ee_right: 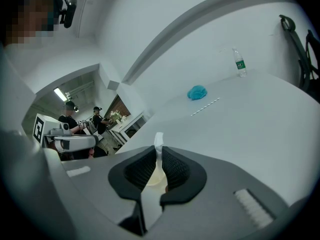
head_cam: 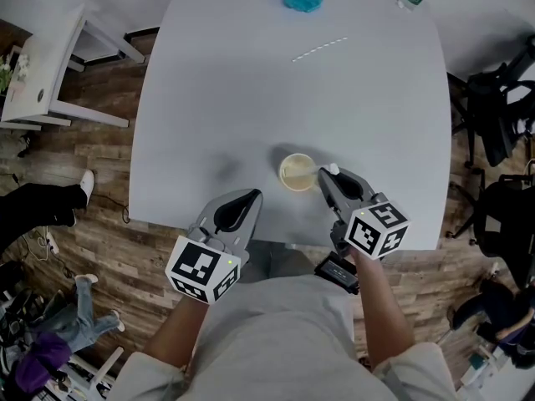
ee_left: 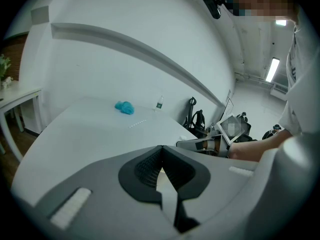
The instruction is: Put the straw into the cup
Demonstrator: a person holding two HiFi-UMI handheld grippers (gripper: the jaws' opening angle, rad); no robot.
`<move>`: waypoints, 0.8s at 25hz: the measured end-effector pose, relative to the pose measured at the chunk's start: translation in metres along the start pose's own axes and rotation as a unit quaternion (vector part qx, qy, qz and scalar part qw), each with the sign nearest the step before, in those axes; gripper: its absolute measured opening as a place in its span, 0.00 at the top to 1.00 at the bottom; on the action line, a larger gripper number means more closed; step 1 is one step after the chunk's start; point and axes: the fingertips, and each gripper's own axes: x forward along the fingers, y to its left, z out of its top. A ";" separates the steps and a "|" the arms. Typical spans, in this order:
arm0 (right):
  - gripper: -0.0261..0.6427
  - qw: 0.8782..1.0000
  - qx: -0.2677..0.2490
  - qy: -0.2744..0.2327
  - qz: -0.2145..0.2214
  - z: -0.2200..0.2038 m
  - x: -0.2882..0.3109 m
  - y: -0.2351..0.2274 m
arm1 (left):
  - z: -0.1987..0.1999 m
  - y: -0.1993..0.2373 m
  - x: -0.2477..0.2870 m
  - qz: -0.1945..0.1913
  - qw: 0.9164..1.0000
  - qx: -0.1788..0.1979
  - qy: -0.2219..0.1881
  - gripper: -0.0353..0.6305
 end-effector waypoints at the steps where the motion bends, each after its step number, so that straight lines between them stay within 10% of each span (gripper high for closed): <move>1: 0.89 1.000 0.000 0.001 0.000 0.000 0.000 0.000 | 0.000 0.000 0.000 0.000 1.000 0.000 0.000 0.92; 20: 0.88 1.000 -0.003 0.011 0.002 -0.008 0.010 -0.005 | -0.002 0.004 0.000 0.008 1.000 -0.004 0.002 0.92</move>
